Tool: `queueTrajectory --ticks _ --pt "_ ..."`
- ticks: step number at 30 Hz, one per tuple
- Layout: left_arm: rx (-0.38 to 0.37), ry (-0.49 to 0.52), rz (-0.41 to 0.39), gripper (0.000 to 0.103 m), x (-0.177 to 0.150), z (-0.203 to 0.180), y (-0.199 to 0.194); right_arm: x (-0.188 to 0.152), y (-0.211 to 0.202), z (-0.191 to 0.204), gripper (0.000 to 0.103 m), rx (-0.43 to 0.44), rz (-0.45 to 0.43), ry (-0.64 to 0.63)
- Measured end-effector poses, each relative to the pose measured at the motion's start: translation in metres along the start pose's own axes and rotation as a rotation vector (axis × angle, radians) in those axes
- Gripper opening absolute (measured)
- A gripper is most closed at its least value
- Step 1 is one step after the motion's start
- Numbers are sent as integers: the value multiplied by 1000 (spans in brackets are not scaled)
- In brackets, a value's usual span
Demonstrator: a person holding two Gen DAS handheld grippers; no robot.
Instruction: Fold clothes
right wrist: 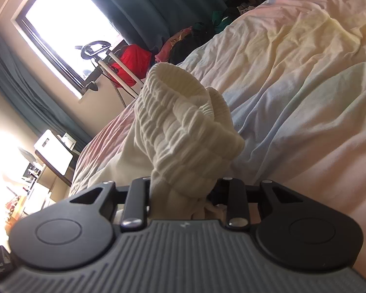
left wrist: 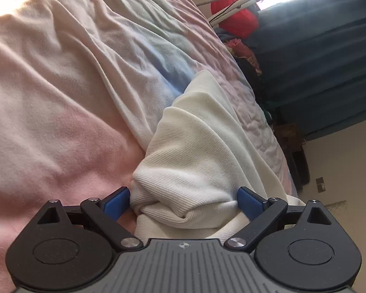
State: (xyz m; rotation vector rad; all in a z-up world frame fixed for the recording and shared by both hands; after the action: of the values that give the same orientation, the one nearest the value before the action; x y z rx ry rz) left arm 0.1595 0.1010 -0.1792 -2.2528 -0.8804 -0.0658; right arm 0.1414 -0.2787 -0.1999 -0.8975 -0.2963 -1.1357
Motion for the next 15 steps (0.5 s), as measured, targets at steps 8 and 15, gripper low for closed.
queueTrajectory --ticks 8,15 --pt "45 42 24 90 4 -5 19 -8 10 -4 33 -38 31 -13" --pt "46 100 -29 52 4 -17 1 -1 -7 15 33 23 -2 -22"
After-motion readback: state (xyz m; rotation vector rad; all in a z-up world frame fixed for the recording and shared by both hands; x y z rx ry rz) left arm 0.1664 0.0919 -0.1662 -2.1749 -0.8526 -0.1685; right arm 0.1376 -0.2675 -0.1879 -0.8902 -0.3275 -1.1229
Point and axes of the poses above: each gripper's, at about its wrist camera, not at the fingertips, and y roughly the way its jaws point, z to its left, x to its top, the point moved 5 cm from there along y, roughly the way its jaws point, and after that the axes turned 1 degree about -y, right-handed, at the moved point
